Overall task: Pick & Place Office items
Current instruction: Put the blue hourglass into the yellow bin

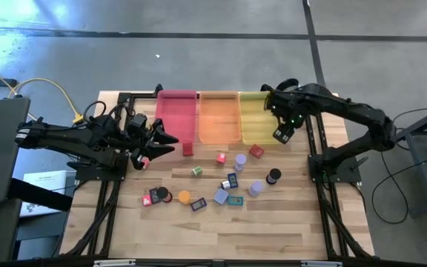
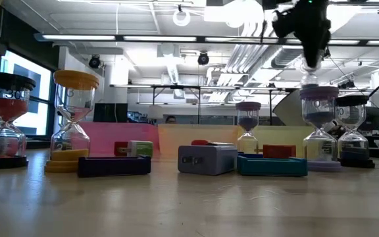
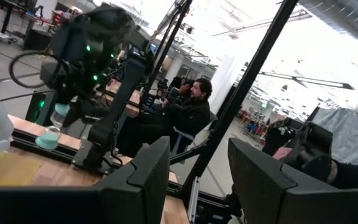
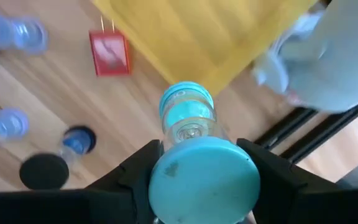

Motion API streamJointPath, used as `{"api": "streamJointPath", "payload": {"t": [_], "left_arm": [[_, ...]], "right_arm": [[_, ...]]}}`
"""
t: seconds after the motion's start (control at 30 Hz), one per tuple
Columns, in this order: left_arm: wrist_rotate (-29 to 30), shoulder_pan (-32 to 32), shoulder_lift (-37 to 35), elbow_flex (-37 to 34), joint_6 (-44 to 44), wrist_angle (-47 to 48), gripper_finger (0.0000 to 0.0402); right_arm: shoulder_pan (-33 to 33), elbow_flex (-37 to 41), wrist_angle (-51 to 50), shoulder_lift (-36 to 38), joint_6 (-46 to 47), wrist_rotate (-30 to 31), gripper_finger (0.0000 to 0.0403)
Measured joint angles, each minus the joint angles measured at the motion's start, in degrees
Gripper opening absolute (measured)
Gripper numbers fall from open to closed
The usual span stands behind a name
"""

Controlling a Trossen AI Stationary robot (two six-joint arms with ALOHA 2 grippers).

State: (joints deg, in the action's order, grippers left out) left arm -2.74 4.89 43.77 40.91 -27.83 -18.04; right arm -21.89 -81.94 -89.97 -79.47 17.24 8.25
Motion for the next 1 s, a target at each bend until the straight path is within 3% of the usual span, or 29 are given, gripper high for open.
{"api": "streamJointPath", "payload": {"t": [0.23,0.6,1.0], "left_arm": [[-0.02,0.00,0.00,0.00,-0.02,0.00,0.0159],[-2.05,0.00,0.00,0.00,-0.15,0.02,0.0159],[-2.25,0.00,0.00,0.00,-0.26,0.82,0.0159]], "right_arm": [[-0.56,-9.47,-0.05,-8.78,-5.35,0.42,0.0182],[-8.79,-24.94,0.60,-24.78,-10.97,0.90,0.0182],[-14.33,-27.62,8.81,-36.22,-14.35,-0.96,0.0182]]}}
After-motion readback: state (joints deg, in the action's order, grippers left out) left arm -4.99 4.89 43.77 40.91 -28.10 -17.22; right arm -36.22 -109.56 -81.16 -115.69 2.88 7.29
